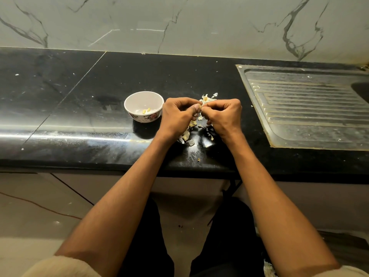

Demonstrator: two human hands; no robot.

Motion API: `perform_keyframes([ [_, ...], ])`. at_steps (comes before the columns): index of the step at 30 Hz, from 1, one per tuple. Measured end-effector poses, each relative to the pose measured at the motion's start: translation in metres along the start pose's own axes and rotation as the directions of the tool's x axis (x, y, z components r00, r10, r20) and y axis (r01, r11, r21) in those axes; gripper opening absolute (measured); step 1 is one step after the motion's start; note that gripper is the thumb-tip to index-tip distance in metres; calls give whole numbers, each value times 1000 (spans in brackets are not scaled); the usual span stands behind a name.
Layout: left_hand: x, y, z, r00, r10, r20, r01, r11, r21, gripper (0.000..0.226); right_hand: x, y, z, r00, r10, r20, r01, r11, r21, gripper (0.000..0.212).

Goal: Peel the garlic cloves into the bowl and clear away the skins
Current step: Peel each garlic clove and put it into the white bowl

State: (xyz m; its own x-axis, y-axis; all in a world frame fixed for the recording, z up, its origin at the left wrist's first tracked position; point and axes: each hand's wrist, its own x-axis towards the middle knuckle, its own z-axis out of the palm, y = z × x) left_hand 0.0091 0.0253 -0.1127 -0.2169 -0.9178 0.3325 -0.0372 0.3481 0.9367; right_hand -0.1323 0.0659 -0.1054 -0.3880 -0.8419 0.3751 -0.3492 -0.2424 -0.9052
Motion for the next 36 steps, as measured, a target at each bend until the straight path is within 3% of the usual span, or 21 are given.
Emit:
perform_keyframes([
  [11,1,-2,0,999,-14,-32,14,1000,25,9,0,-1,-1,1000,-1,18,1,1000,-10,2],
  [22,0,0,-1,998,-40,-51,38,998,-41,13,2,0,0,998,28,-62,-31,998,-50,19],
  [28,1,-1,-1,997,-54,-52,52,997,-49,13,2,2,-1,998,-2,-59,-4,996,-87,13],
  [36,2,-1,-1,998,-41,-49,39,999,-29,10,-2,1,3,977,-209,-33,195,950,-244,3],
])
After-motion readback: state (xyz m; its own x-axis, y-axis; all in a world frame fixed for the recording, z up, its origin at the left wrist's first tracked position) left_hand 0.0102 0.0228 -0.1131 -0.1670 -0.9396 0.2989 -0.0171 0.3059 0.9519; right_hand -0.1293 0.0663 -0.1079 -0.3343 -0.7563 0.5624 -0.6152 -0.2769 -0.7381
